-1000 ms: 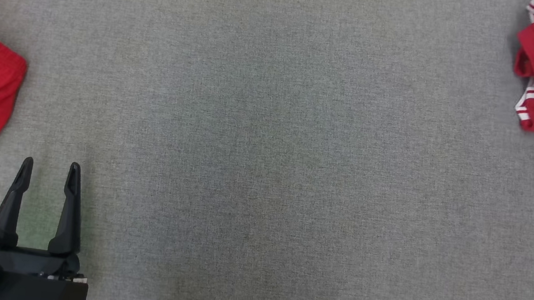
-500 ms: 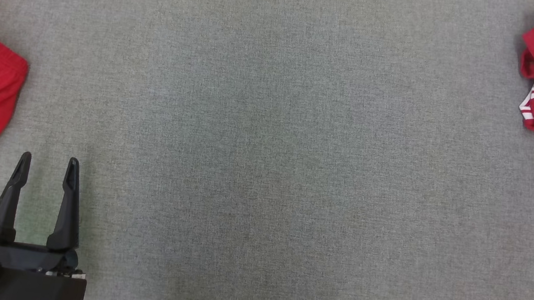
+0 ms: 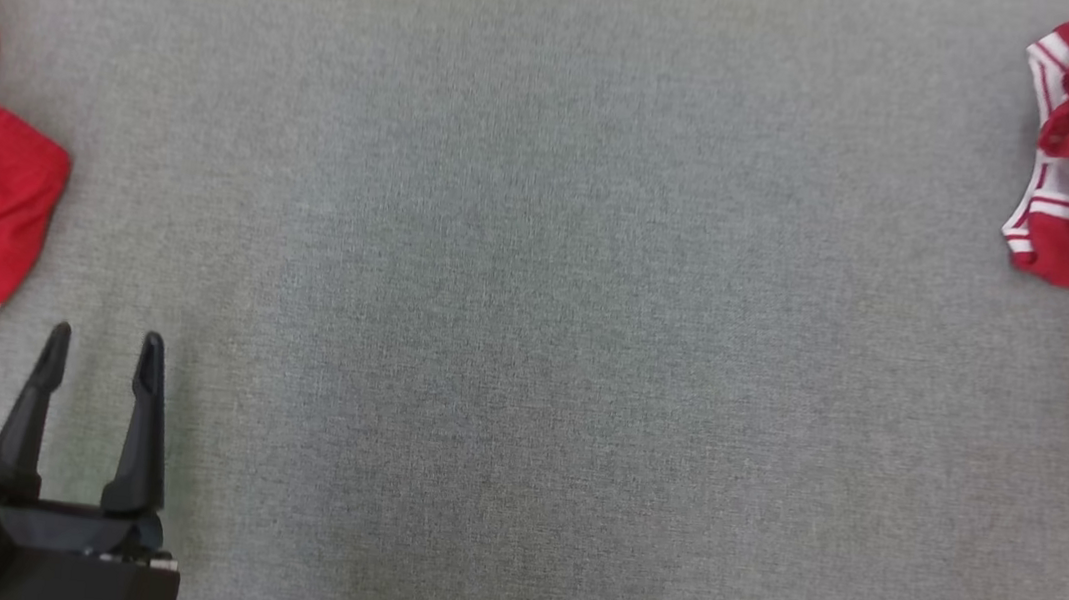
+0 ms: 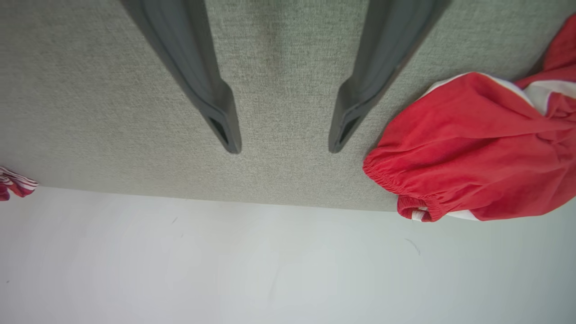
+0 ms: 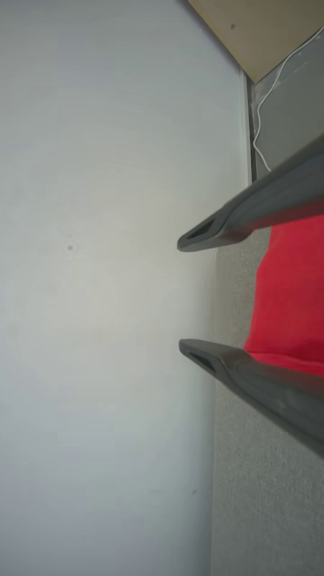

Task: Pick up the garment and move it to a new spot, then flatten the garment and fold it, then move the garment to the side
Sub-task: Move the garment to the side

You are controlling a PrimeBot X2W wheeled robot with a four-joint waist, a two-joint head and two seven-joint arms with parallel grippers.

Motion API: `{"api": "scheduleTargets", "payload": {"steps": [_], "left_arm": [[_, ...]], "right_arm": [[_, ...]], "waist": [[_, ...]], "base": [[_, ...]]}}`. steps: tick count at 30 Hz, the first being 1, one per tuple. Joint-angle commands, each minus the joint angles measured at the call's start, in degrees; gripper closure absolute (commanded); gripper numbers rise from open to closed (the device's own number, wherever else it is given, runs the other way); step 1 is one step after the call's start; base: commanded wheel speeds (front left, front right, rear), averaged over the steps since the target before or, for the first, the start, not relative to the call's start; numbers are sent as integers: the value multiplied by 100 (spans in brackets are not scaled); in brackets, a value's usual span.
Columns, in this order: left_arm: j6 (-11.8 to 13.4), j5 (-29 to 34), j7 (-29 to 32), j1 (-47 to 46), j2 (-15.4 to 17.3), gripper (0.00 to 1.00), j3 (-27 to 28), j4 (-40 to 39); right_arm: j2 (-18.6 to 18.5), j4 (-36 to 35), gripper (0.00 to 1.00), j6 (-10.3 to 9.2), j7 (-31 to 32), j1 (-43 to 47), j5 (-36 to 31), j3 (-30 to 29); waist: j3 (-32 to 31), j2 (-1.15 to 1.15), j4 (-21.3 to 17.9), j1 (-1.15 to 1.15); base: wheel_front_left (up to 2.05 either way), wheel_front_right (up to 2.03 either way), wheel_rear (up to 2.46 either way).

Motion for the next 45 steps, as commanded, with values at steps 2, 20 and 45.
{"api": "scheduleTargets", "payload": {"steps": [2,20,45], "left_arm": [[20,-90,-22,113,-19,0,7,65],[78,-222,-22,557,-104,0,-47,411],[536,-171,-21,1156,-117,0,-309,676]], "right_arm": [[70,-535,0,-5,-32,294,-62,-232],[1664,-3038,0,-5,-27,3540,-1529,-2435],[3366,-4796,0,-5,-27,6638,-3272,-3274]], "waist": [[-255,0,-36,0],[-1436,0,71,0],[-2286,0,92,0]], "base": [[0,0,0],[0,0,0],[0,0,0]]}}
